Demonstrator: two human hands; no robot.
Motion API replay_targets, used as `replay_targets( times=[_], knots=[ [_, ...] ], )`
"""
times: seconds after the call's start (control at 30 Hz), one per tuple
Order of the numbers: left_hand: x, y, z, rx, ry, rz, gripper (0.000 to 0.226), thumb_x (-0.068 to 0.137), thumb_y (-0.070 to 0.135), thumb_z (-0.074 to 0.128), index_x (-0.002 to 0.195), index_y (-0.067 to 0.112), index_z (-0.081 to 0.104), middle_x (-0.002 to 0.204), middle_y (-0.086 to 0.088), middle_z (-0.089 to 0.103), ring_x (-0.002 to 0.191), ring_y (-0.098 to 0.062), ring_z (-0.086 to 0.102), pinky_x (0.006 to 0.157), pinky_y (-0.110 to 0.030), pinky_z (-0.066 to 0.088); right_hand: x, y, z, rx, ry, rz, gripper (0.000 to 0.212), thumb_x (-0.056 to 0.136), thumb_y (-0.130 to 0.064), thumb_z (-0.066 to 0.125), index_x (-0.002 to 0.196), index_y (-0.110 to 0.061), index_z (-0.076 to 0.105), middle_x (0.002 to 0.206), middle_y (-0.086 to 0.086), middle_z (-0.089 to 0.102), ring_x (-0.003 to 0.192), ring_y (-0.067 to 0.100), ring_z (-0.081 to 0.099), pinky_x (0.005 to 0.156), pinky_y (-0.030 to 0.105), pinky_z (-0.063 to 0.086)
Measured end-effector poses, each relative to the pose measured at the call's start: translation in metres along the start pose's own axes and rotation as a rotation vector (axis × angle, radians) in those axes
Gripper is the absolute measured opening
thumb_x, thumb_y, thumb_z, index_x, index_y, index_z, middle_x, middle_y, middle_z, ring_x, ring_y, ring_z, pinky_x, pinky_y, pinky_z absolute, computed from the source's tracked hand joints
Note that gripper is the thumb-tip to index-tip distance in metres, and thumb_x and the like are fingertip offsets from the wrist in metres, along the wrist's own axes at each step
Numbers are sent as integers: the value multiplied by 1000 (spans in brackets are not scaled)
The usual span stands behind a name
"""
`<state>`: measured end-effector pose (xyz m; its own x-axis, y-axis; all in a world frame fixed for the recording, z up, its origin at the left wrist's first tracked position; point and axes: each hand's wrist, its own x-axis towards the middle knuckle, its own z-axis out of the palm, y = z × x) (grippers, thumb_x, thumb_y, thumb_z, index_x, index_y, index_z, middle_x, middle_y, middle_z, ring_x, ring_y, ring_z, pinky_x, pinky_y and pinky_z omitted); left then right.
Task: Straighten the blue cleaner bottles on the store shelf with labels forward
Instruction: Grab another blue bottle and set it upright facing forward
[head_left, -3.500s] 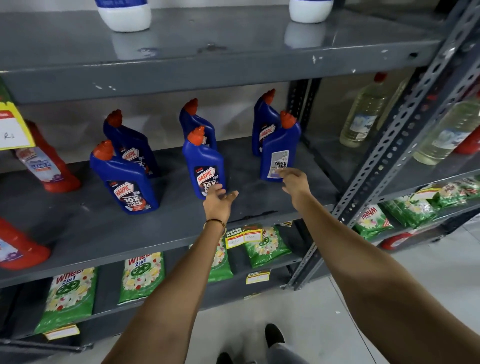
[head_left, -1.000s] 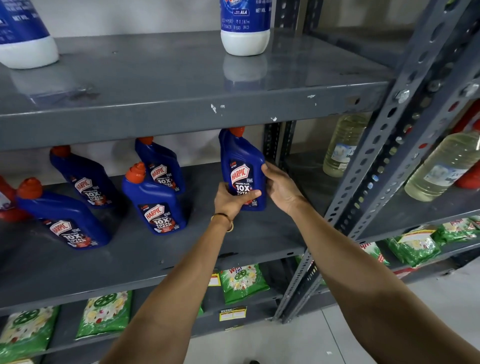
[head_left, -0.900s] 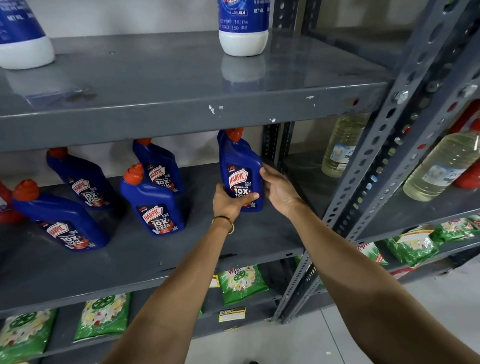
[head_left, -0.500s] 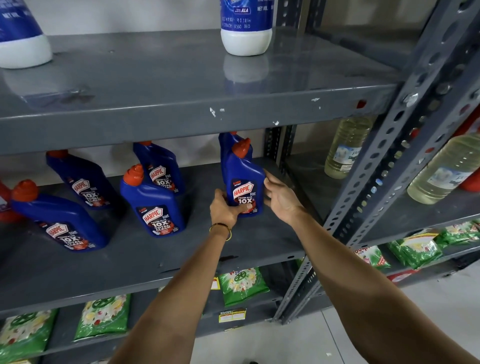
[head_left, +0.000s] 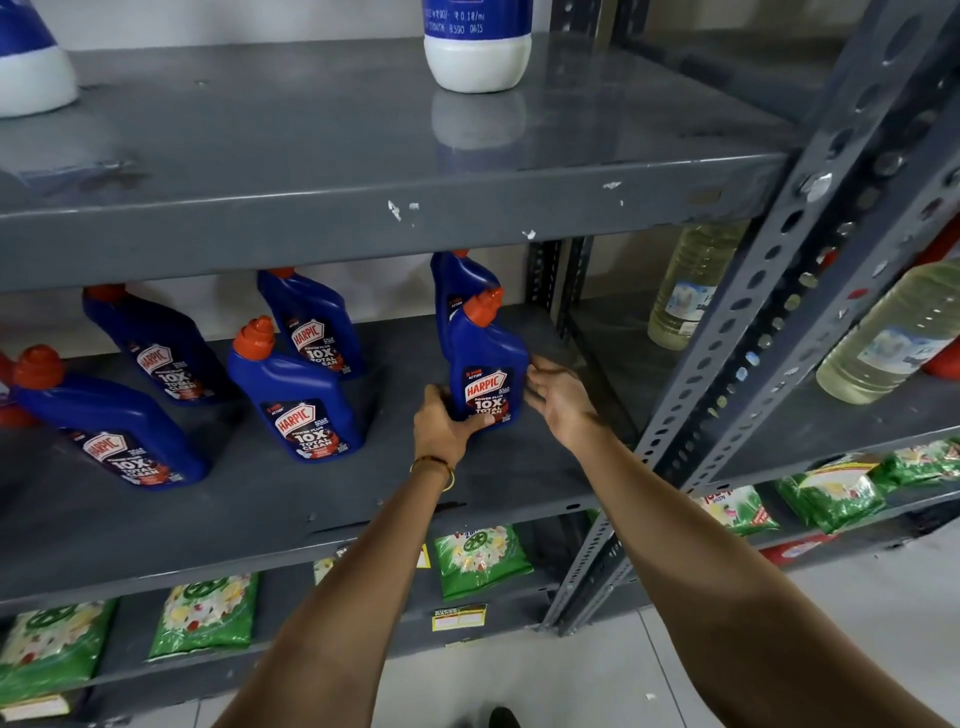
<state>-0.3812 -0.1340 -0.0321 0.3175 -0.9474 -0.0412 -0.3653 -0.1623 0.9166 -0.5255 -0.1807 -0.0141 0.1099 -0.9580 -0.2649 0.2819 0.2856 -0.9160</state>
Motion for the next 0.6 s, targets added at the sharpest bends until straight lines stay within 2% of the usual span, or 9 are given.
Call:
replay_targets(
  times=[0.13,0.2,0.27,0.33,0.43,0.6],
  knots=[
    [-5,-8,-3,-34,42,-21,45,67,11,80,104,-2,58,103,-21,69,92,-30,66,86,-44,55,-2,14,-7,-254,32,33,38,88,8,45,124,1,55,128,19,59,121,31,54,102,37,43],
    [-8,-9,-2,-25,51,-24,41,69,10,78,104,-2,61,103,-21,71,95,-31,67,87,-42,55,-7,19,-9,-372,-22,21,41,83,11,53,123,2,56,126,20,60,117,31,57,102,40,45],
    [-10,-8,0,-19,50,-31,37,70,10,77,103,-1,64,102,-21,71,94,-31,67,87,-41,55,-12,22,-7,-398,-56,4,45,80,12,58,124,4,54,123,17,60,109,25,58,93,33,49],
    [-12,-5,1,-8,45,-43,37,70,11,77,103,-1,64,102,-20,71,95,-32,66,87,-40,54,-14,25,-5,-422,-47,-30,45,80,10,61,123,4,55,122,17,61,107,23,58,93,32,49],
    [-11,-3,3,-7,44,-76,39,72,13,76,107,-1,64,106,-20,70,100,-31,65,89,-36,52,-10,29,-5,-546,-9,-66,40,79,2,66,119,1,59,121,20,64,111,30,61,102,42,46],
    [-13,0,0,16,32,-132,43,76,16,73,114,0,61,116,-20,67,110,-29,61,94,-34,47,-15,33,-2,-612,31,-56,35,82,-8,67,117,-5,61,119,15,66,111,27,62,102,41,47]
  ],
)
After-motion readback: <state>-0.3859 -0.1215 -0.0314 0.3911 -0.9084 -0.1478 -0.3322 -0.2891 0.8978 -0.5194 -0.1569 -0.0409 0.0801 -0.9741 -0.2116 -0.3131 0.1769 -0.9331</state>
